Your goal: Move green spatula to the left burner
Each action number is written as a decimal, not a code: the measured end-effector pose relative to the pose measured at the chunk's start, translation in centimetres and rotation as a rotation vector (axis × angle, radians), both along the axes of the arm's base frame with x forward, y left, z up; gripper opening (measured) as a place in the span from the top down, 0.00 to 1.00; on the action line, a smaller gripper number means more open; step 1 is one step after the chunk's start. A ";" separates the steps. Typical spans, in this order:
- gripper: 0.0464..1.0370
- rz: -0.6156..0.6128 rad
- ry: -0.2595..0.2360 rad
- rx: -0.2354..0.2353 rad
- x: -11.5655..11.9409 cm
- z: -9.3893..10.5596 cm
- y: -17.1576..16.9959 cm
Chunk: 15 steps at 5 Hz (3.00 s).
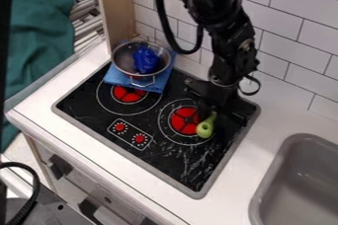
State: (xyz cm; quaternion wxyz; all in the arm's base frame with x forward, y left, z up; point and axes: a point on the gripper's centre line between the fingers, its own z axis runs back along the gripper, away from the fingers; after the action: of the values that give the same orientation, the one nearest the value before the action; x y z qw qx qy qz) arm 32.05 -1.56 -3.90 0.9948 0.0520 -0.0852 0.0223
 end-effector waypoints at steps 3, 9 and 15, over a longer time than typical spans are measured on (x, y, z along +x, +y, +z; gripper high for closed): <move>0.77 0.003 -0.137 0.075 -7.1 8.6 5.9; 0.70 -0.033 -0.060 0.111 -7.2 1.0 18.1; 0.03 -0.149 -0.129 -0.014 -3.2 10.5 6.0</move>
State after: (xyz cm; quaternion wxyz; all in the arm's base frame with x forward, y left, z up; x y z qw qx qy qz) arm 28.87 4.43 6.61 0.9865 0.0372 -0.1523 -0.0480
